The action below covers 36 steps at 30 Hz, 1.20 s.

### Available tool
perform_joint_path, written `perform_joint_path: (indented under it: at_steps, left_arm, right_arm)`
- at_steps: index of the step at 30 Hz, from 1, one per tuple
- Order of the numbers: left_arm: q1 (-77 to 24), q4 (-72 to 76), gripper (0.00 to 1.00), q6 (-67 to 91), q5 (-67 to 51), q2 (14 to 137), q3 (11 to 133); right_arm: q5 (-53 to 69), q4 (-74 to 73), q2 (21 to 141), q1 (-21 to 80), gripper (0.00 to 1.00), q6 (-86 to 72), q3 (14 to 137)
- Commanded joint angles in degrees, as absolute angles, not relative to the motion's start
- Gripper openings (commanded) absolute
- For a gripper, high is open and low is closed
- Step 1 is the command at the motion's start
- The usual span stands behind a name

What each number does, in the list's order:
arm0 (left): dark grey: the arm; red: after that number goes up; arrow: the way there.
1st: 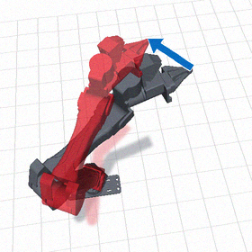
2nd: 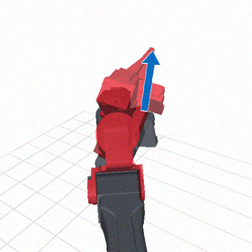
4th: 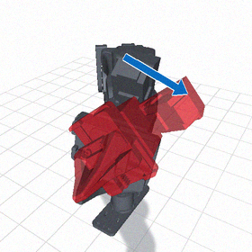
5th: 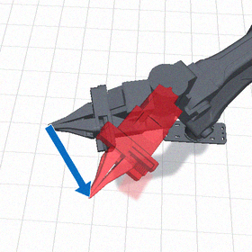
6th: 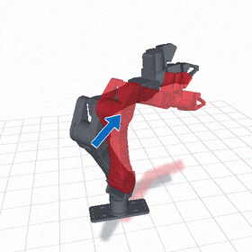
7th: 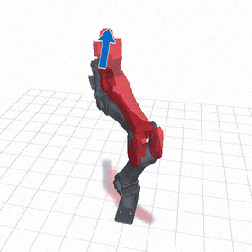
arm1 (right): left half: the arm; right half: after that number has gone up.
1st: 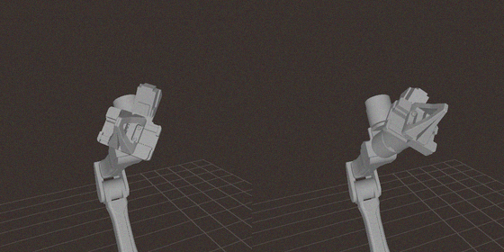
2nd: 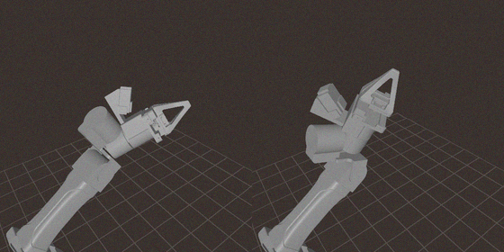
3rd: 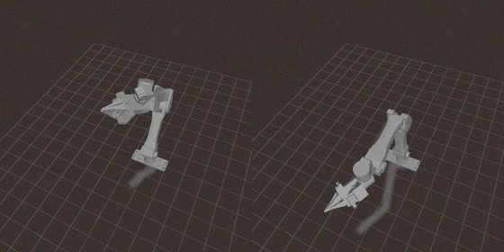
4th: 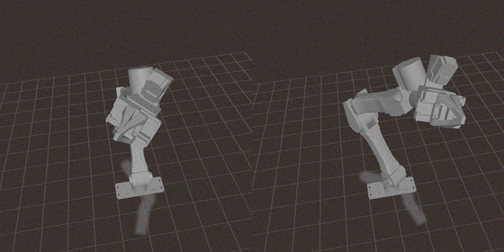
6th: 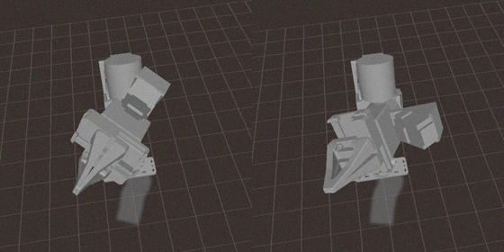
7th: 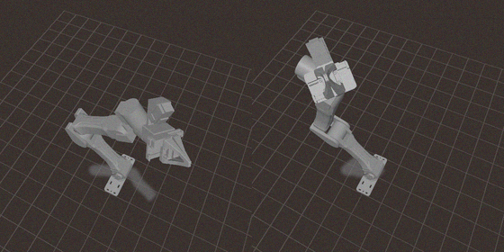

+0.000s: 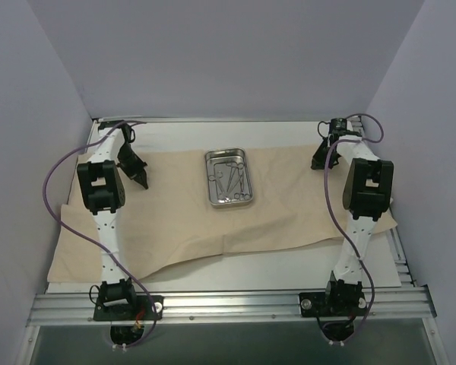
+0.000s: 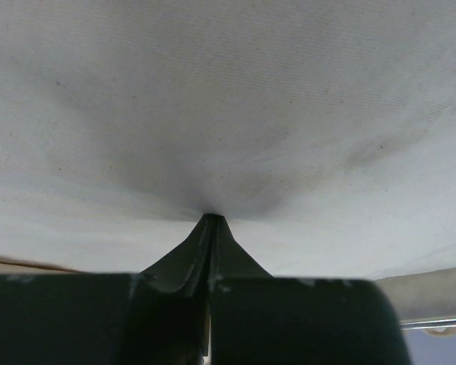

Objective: Open and lay out the surgical kit
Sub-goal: Smooth out the surgical kit at the center of the board.

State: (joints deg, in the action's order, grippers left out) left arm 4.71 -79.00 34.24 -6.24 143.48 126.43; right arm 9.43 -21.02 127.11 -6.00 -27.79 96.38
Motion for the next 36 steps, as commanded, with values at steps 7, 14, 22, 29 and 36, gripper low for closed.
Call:
perform_joint_path:
  at_steps: [7, 14, 22, 29, 36]
  left_arm:
    - [4.7, -77.3, 0.02, 34.6, -14.0, 158.6, 146.8]
    - [5.8, -71.3, 0.02, 38.8, -19.2, 163.9, 154.0]
    - [8.4, -60.3, 0.02, 48.1, -26.4, 168.6, 158.0]
    - [11.9, -53.9, 0.02, 53.2, -28.5, 171.9, 160.7]
    - [14.1, -52.6, 0.02, 52.9, -27.4, 170.2, 155.9]
  right_arm:
    - [7.3, -21.8, 137.8, -6.4, 0.0, -30.1, 102.2]
    - [8.5, -21.7, 141.4, -8.4, 0.0, -32.5, 103.8]
    - [9.6, -21.0, 145.6, -9.8, 0.0, -35.9, 108.2]
    - [10.4, -20.0, 150.7, -10.5, 0.0, -38.7, 114.9]
    - [10.3, -22.9, 155.8, -11.4, 0.0, -39.3, 124.4]
